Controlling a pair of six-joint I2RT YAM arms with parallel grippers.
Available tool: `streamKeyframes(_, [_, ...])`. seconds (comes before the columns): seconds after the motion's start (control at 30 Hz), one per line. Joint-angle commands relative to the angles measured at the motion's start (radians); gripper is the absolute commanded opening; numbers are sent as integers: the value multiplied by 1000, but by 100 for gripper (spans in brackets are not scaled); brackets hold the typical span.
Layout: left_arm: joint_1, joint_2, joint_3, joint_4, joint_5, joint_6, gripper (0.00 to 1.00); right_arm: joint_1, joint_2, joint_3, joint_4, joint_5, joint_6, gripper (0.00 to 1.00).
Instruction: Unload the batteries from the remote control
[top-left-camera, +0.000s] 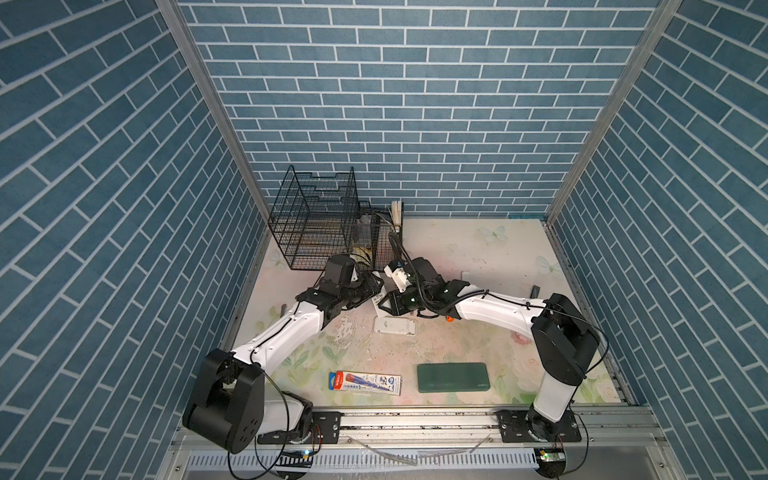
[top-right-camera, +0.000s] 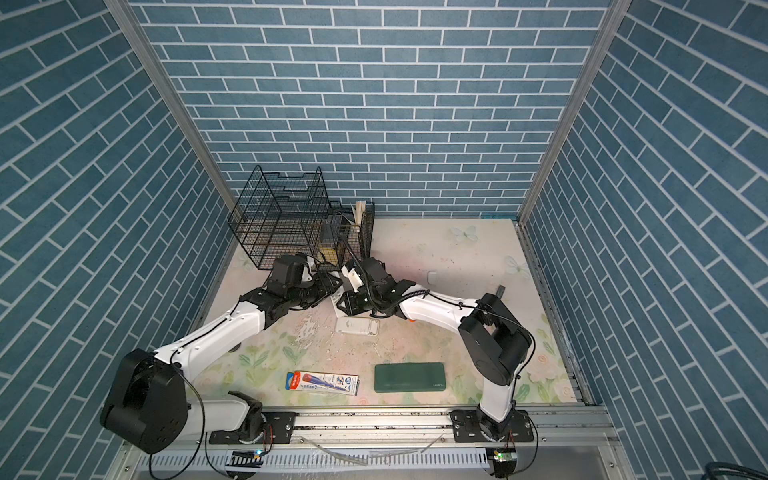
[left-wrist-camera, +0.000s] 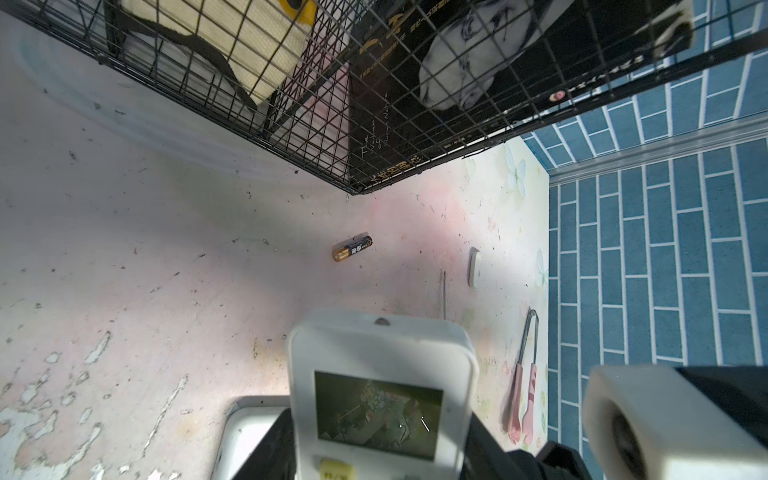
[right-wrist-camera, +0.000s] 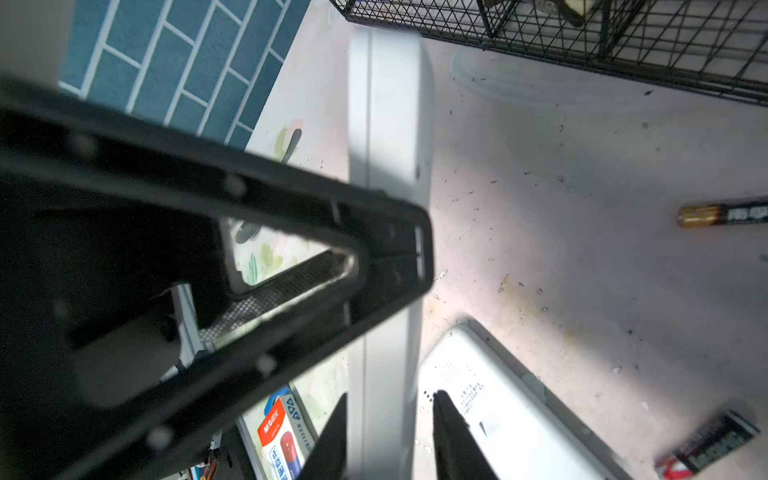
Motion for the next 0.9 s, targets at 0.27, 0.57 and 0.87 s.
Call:
streamKeyframes(0.27, [-4, -40, -8, 19, -13, -5, 41, 5, 15, 52, 14, 3, 9, 3])
streamKeyframes(0.57, [23, -81, -15, -22, -38, 0, 67, 1, 4, 56, -16, 23, -18, 0])
streamKeyframes(0.87, [78, -131, -1, -125, -21, -14, 72, -10, -19, 56, -134, 90, -153, 0])
